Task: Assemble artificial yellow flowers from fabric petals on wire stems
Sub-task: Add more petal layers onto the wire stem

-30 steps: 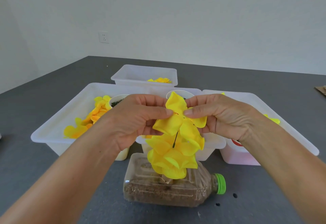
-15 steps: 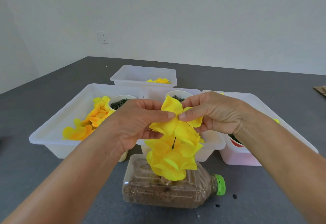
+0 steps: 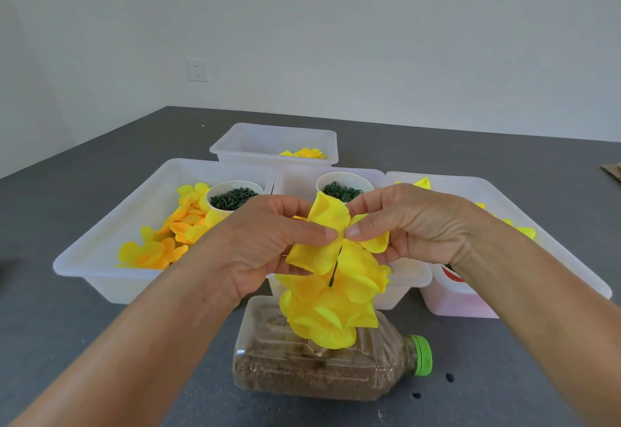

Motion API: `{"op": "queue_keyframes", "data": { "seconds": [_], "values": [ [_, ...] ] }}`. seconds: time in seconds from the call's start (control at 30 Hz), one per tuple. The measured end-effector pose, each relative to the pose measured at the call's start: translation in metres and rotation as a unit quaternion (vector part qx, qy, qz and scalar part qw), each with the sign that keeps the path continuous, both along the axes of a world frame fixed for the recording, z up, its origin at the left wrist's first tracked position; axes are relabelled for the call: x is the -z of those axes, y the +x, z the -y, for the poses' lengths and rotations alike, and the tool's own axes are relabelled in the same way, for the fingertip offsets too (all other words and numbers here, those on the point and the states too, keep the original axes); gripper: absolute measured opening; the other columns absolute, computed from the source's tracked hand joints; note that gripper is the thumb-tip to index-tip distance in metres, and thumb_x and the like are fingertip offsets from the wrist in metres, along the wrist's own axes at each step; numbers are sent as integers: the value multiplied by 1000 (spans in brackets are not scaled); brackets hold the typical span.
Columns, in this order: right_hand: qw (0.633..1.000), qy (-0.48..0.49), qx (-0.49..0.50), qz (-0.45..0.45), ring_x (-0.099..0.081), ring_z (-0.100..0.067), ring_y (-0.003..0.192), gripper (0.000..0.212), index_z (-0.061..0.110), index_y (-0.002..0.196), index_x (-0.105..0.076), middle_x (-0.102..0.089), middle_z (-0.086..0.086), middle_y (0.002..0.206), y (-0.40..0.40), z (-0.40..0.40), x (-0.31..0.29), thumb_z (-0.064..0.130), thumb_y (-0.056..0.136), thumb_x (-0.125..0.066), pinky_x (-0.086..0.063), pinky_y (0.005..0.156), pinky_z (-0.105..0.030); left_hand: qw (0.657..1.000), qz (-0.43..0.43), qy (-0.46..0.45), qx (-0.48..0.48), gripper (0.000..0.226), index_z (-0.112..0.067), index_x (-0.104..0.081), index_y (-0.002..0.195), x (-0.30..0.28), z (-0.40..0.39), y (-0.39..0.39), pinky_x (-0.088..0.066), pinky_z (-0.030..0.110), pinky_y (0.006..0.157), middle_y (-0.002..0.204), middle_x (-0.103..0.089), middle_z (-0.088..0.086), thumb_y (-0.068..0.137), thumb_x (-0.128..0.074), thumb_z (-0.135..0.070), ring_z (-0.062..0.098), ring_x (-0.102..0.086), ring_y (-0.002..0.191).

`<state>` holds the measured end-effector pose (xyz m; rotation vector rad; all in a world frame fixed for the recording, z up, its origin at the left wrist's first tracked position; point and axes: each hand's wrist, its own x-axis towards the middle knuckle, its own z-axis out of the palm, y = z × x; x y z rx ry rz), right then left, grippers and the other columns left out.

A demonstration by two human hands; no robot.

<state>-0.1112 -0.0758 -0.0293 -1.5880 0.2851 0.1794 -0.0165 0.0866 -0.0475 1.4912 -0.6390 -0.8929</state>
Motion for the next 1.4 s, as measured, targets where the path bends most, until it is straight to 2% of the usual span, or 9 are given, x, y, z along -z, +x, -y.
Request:
{"op": "queue_keyframes", "data": {
  "seconds": [0.2,0.33,0.5,0.67,0.8,0.9,1.13,1.3,1.4],
  "values": [
    [1000,9,8,-7,-68,-16,64,23,13,76,-69,-71,-4,75,2,0,3,7,54,-70,-57,57,-28,1000,-3,10,1,48,-8,-68,99,-1,-2,0,-53,25,51,81,-73,8,52,-72,-18,17,-68,63],
    [1000,16,0,-5,-69,-15,64,16,15,68,-73,-72,-3,74,1,0,3,7,54,-70,-57,56,-27,999,1,-13,-41,9,-12,-70,84,0,-8,8,-57,26,55,75,-73,6,76,-66,-12,14,-67,61],
    [1000,7,-9,-6,-69,-14,65,16,18,67,-76,-72,-2,75,1,0,4,9,56,-69,-57,59,-28,993,54,27,-106,11,-9,-71,90,12,-21,14,-53,29,67,76,-71,5,88,-60,-10,16,-64,67],
    [1000,8,0,-13,-68,-15,64,17,17,68,-74,-72,-3,76,2,0,3,9,54,-69,-58,62,-30,994,56,23,-90,14,-6,-70,93,19,-30,9,-53,24,60,76,-71,6,84,-64,-15,14,-63,64],
    [1000,7,11,-16,-68,-16,63,19,14,71,-73,-72,-5,76,2,0,1,7,54,-69,-57,62,-31,993,84,47,-67,26,-8,-69,99,23,-34,6,-54,22,57,92,-69,17,73,-73,-11,14,-64,66],
    [1000,-2,12,-18,-68,-15,63,25,12,77,-70,-71,-5,75,2,-1,0,7,52,-69,-57,63,-31,995,75,52,-47,29,-9,-67,99,26,-35,5,-55,23,58,89,-67,16,71,-74,-5,19,-64,71],
    [999,-20,-6,-24,-68,-16,64,37,10,88,-67,-71,-5,78,5,1,-2,8,52,-70,-57,63,-31,998,42,37,-42,30,-3,-66,102,27,-34,6,-57,29,59,89,-66,15,74,-69,7,21,-64,62],
    [998,-26,-47,-29,-69,-18,62,30,8,86,-70,-72,-8,79,9,3,-6,4,56,-68,-57,60,-31,998,33,25,-42,32,-2,-65,103,26,-33,6,-58,29,60,98,-65,24,73,-68,9,25,-63,67],
    [995,-46,-75,-37,-68,-20,64,30,8,87,-70,-71,-10,82,14,6,-8,2,57,-67,-58,63,-34,999,23,20,-43,31,-2,-65,103,25,-32,6,-56,26,56,93,-66,21,74,-68,10,21,-63,62]
  ]
}}
